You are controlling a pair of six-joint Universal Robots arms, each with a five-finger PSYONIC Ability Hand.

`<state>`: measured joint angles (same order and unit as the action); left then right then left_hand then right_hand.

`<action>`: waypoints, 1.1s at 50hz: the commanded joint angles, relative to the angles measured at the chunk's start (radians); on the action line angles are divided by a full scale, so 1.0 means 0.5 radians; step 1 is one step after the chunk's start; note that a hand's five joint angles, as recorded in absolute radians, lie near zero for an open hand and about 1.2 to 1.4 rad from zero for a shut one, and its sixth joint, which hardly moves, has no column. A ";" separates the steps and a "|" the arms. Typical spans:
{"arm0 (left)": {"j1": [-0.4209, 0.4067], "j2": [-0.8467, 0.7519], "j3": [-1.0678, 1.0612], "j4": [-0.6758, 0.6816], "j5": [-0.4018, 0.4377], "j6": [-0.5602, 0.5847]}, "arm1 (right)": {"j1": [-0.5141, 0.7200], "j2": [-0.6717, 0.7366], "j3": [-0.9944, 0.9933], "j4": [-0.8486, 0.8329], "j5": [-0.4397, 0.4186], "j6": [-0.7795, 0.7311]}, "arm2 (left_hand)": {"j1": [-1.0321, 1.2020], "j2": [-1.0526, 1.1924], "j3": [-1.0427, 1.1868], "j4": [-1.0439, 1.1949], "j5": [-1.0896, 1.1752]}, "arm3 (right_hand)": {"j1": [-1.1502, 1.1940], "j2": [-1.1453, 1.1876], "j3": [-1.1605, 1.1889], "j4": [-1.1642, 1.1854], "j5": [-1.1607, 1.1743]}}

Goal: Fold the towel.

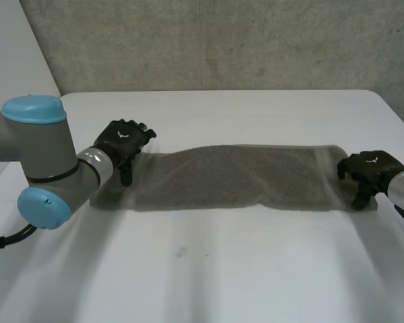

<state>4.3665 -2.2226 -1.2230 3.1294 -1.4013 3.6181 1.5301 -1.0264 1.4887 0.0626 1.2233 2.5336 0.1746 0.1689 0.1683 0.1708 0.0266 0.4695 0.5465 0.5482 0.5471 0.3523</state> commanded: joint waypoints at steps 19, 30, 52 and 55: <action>-0.038 0.021 -0.033 0.061 -0.005 -0.030 | -0.109 0.154 0.060 -0.303 -0.011 -0.152 | 0.025 0.036 0.038 0.033 -0.028 | 1.795 1.641 1.638 1.640 1.680; -0.032 0.037 -0.033 0.058 -0.005 -0.082 | -0.118 0.123 0.066 -0.260 0.017 -0.201 | 0.031 0.042 0.044 0.038 -0.022 | 0.722 0.568 0.565 0.567 0.608; -0.035 0.095 -0.085 0.067 -0.001 -0.085 | -0.198 0.092 0.124 -0.199 -0.176 -0.201 | 0.031 0.042 0.044 0.038 -0.022 | 0.289 0.135 0.131 0.133 0.174; -0.035 0.095 -0.085 0.070 -0.001 -0.085 | -0.198 0.083 0.124 -0.193 -0.176 -0.201 | 0.031 0.042 0.044 0.038 -0.022 | 0.217 0.063 0.060 0.062 0.103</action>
<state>4.3488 -2.1743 -1.2658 3.1621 -1.4021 3.5759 1.4316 -0.9768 1.5496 -0.0389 1.1323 2.4320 0.1746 0.1689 0.1683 0.1709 0.0268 0.5190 0.6027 0.5825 0.5820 0.4395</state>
